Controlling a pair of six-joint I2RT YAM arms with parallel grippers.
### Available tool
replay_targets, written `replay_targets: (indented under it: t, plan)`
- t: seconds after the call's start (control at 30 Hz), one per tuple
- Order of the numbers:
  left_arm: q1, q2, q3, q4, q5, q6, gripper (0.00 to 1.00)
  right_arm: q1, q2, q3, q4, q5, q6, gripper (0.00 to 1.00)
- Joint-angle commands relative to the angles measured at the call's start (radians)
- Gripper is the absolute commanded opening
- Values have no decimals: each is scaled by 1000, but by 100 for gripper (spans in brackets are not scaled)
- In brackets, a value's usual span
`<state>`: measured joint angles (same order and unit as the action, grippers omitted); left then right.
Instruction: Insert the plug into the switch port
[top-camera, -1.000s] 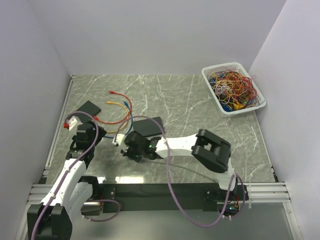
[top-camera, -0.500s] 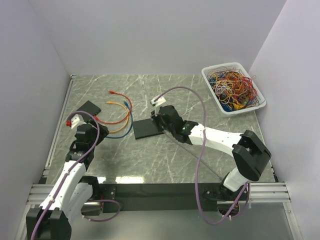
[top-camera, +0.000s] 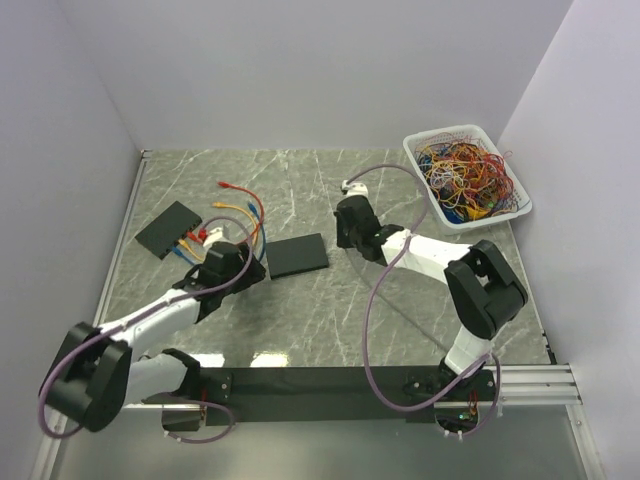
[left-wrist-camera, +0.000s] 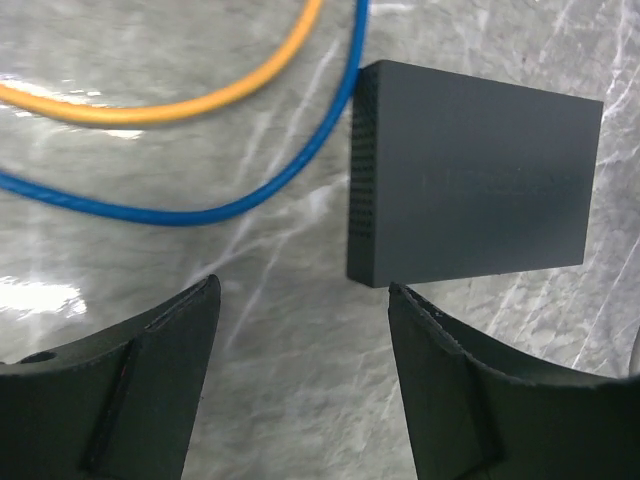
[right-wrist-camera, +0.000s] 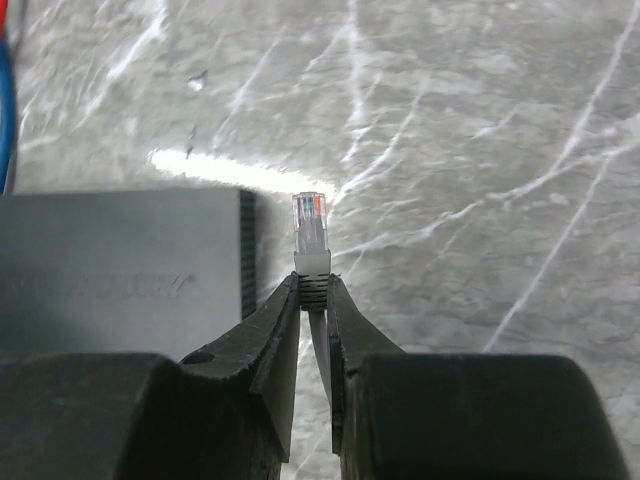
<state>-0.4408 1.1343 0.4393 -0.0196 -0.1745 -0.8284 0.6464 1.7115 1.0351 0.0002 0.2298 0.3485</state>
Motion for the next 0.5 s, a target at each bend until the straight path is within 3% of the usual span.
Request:
replay_targets:
  t: [0.0, 0.47]
  plan:
    - [-22, 50, 62, 95, -16, -18, 74, -30, 37, 57, 7, -30, 64, 0]
    - [-72, 243, 150, 168, 7, -31, 73, -37, 226, 223, -58, -76, 79, 0]
